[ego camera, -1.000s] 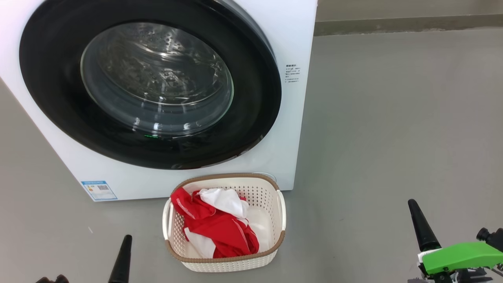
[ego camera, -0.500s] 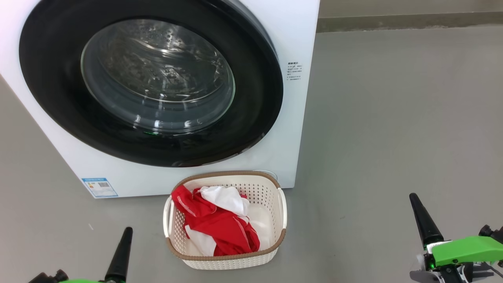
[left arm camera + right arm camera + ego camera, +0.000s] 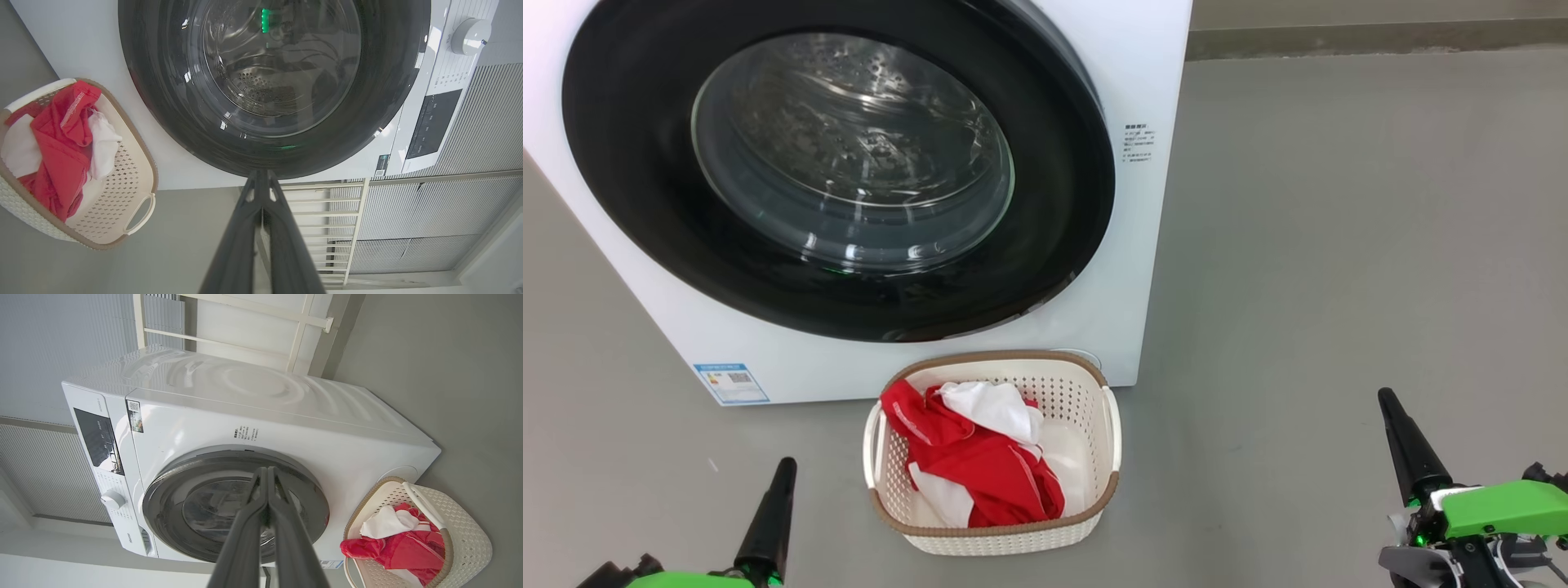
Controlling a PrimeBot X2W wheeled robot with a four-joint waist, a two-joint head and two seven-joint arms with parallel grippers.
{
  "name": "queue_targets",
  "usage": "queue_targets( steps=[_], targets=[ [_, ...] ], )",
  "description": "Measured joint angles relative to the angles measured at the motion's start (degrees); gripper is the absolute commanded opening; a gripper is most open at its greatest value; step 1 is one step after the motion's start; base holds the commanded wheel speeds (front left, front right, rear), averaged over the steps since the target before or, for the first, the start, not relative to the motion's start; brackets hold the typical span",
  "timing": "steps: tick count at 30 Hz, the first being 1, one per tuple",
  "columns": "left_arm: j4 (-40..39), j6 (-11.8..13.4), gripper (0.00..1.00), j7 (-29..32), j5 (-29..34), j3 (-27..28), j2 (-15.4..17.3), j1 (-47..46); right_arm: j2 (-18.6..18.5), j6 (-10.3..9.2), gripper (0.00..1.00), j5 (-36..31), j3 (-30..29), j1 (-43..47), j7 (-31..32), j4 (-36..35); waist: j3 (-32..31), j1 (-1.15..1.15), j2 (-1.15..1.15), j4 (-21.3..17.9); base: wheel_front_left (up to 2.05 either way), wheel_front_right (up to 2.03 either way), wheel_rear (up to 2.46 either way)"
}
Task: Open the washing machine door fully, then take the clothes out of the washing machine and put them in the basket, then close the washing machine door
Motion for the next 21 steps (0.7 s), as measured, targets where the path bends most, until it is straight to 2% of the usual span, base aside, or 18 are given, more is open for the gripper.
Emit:
queue_targets(
  steps=[7, 21],
  targets=[
    [0.3, -0.4, 0.0, 0.9, -3.8, 0.3, 0.0, -1.0, -0.1, 0.0, 0.0, 4.1, -0.3, -0.7, 1.0, 0.1, 0.2, 0.0, 0.0, 0.1, 0.0, 0.0, 0.0],
    [0.3, -0.5, 0.0, 0.9, -3.9, 0.3, 0.0, -1.0, -0.1, 0.0, 0.0, 4.2, -0.4, -0.9, 1.2, 0.1, 0.2, 0.0, 0.0, 0.1, 0.0, 0.0, 0.0]
  ],
)
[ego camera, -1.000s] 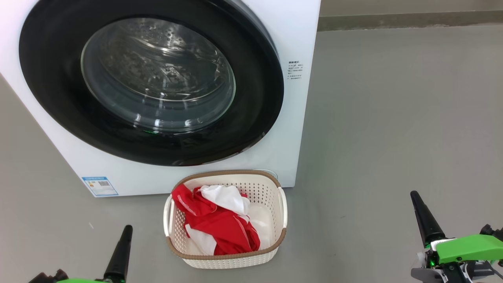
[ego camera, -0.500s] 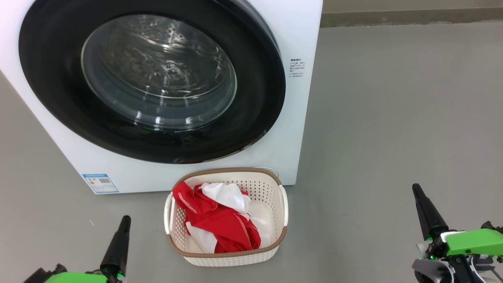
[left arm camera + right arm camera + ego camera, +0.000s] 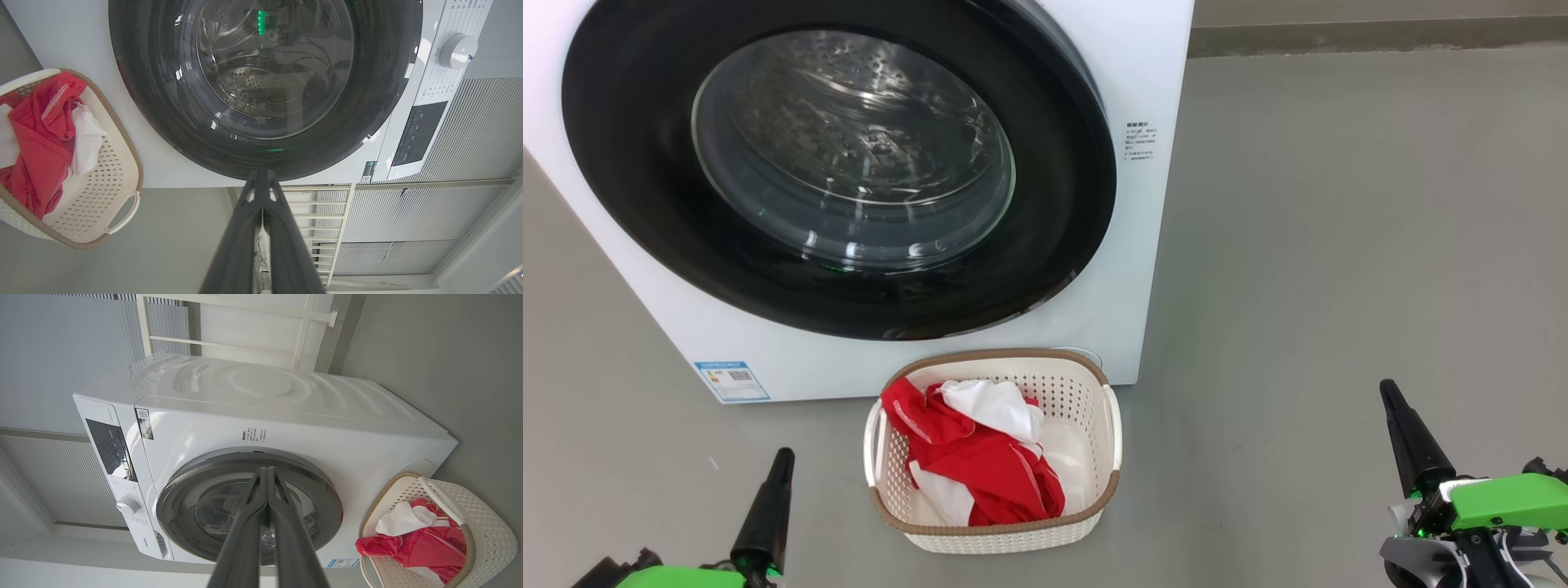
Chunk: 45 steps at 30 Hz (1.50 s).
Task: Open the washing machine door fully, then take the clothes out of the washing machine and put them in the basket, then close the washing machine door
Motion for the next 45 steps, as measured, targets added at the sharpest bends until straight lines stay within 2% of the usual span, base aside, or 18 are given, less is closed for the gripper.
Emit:
queue_targets(
  steps=[45],
  targets=[
    [0.0, 0.0, 0.0, 0.0, 0.0, 0.0, 0.0, 0.0, 0.0, -0.01, 0.0, 0.0, -0.2, 0.0, 0.2, 0.0, 0.0, 0.0, 0.0, 0.0, 0.0, 0.0, 0.0]
  ],
)
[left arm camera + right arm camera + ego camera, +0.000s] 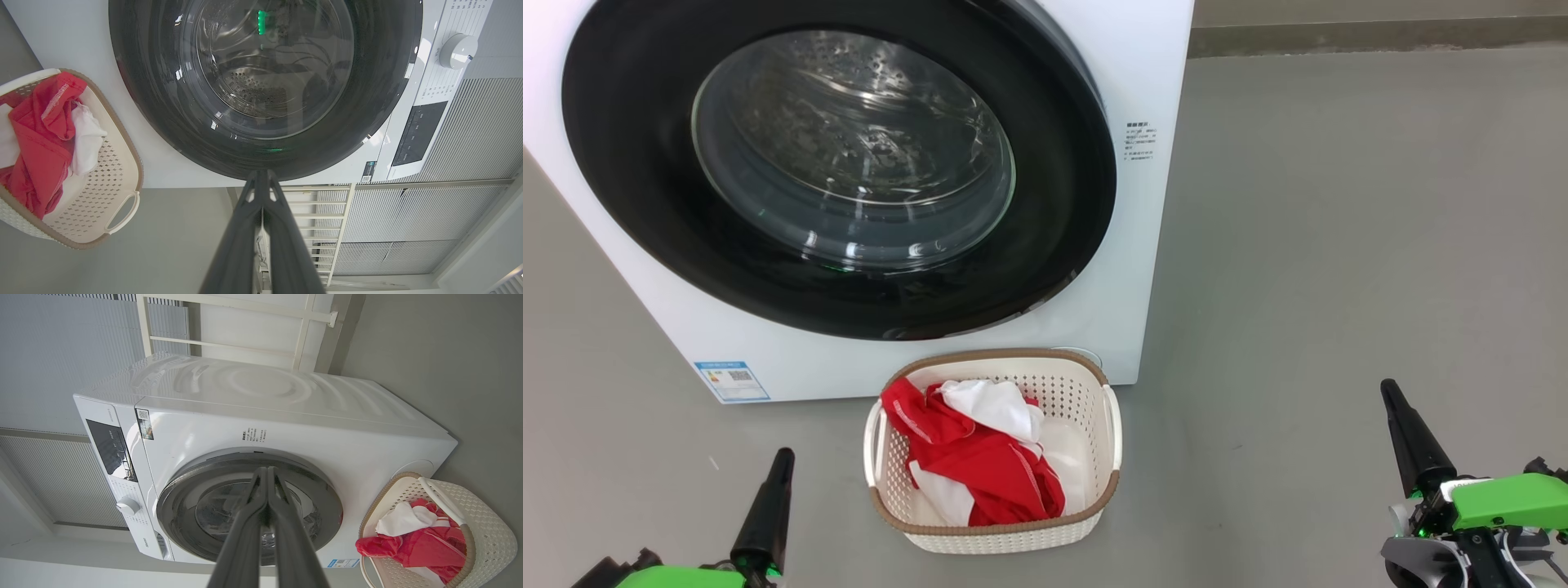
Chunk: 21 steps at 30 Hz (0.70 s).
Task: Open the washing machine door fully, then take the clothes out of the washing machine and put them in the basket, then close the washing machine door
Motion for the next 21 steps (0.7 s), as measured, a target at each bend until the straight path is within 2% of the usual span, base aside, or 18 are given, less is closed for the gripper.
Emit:
queue_targets(
  steps=[21],
  targets=[
    [0.0, 0.0, 0.0, 0.0, 0.0, 0.0, 0.0, 0.0, 0.0, -0.07, 0.0, 0.0, -0.1, 0.0, 0.0, 0.0, 0.0, 0.0, 0.0, 0.0, 0.0, 0.0, 0.0]
  ],
)
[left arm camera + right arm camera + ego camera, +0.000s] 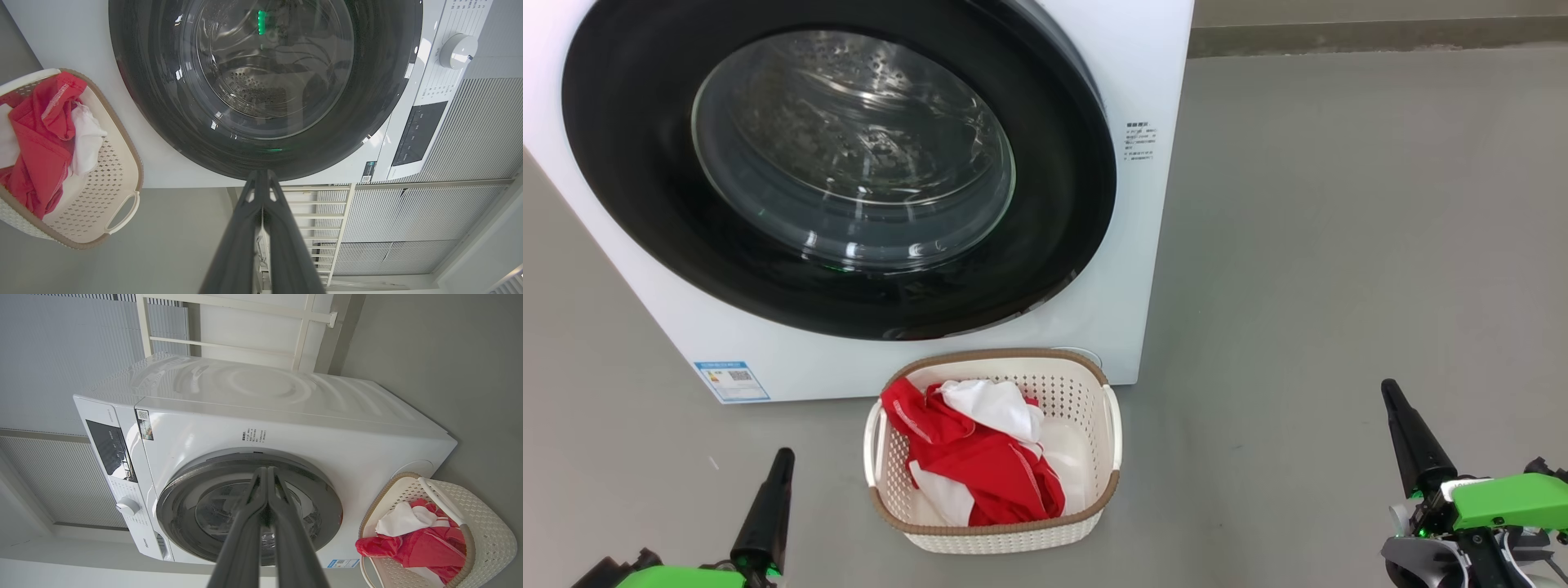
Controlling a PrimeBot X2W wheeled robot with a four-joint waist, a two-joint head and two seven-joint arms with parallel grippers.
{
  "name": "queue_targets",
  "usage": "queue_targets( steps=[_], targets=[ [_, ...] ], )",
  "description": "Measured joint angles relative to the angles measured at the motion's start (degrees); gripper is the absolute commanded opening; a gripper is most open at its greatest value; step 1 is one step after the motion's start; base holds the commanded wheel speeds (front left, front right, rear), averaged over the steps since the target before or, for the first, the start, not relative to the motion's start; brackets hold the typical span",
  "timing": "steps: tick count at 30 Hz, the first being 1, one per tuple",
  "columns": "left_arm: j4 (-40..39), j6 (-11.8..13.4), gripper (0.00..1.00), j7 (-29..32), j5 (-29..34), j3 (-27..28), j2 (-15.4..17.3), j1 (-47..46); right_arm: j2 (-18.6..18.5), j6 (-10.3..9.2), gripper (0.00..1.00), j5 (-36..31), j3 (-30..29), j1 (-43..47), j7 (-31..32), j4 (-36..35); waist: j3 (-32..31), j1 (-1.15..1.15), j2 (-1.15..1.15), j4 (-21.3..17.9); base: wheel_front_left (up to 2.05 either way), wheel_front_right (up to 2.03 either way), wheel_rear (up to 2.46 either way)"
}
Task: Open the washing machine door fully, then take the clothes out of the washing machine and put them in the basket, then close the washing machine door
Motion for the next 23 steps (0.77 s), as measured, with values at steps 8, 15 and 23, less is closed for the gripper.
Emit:
queue_targets(
  steps=[8, 15, 23],
  targets=[
    [0.0, 0.0, 0.0, 0.0, 0.0, 0.0, 0.0, 0.0, 0.0, 0.0, 0.0, 0.0, 0.0, 0.0, 0.0, 0.0, 0.0, 0.0, 0.0, 0.0, 0.0, 0.0, 0.0],
    [0.0, 0.0, 0.0, 0.0, 0.0, 0.0, 0.0, 0.0, 0.0, 0.0, 0.0, 0.0, -0.1, 0.0, 0.1, 0.0, 0.0, 0.0, 0.0, 0.0, 0.0, 0.0, 0.0],
    [0.0, 0.0, 0.0, 0.0, 0.0, 0.0, 0.0, 0.0, 0.0, 0.0, 0.0, 0.0, -0.1, 0.0, 0.1, 0.0, 0.0, 0.0, 0.0, 0.0, 0.0, 0.0, 0.0]
  ],
)
